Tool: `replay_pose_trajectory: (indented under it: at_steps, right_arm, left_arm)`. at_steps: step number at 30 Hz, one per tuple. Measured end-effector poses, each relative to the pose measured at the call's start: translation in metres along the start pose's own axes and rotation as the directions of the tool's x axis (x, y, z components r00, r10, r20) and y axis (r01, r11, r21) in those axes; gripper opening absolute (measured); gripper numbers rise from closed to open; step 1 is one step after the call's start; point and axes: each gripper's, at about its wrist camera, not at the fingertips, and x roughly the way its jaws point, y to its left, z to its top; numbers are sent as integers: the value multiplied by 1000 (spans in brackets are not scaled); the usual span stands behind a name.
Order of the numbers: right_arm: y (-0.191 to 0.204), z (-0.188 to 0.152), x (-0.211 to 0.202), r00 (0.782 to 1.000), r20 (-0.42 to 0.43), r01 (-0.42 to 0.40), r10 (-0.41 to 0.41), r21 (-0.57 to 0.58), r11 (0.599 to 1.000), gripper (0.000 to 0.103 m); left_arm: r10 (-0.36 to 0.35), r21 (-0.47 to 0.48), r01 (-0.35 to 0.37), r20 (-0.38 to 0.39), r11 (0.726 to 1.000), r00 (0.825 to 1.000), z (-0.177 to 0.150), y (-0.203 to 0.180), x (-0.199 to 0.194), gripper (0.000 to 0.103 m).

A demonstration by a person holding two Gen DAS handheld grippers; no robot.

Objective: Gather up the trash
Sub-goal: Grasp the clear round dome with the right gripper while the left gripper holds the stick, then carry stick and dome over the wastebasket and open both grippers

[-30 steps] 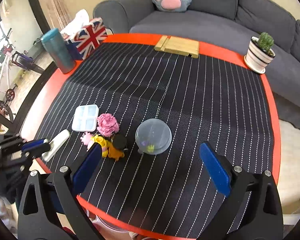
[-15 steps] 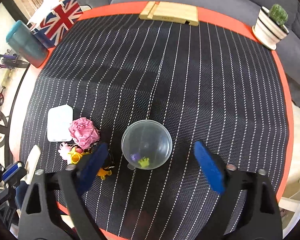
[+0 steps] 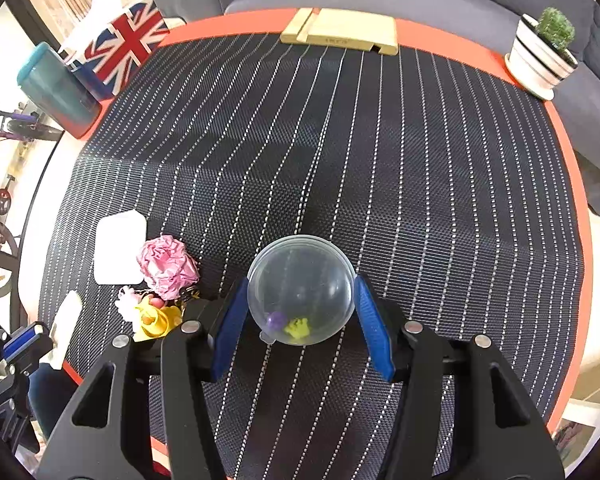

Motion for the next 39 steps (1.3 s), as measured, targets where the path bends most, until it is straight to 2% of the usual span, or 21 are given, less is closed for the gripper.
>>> replay_pose_trajectory:
  at_steps: [9,20,31,39]
  right_arm:
    - [5,-33,-43,994,102,-24,30,-66,998,54]
    - [25,-93,-93,971,223,-51,85,-154,987,54]
    - [47,-161,-120,949,269,-101,165,-234,967,54]
    - [59,-194,-120,947,251,-129,199,-269,955,54]
  left_arm:
    - [0,12,0,18,1000,1000,-3,-6,-12,6]
    - [-12,30,11,40,1000,999,-19,-15,-28,6]
    - [-36,55,32,65,998,997,-45,-31,-44,6]
    - [-60,74,56,59,996,996,-70,-45,-47,6]
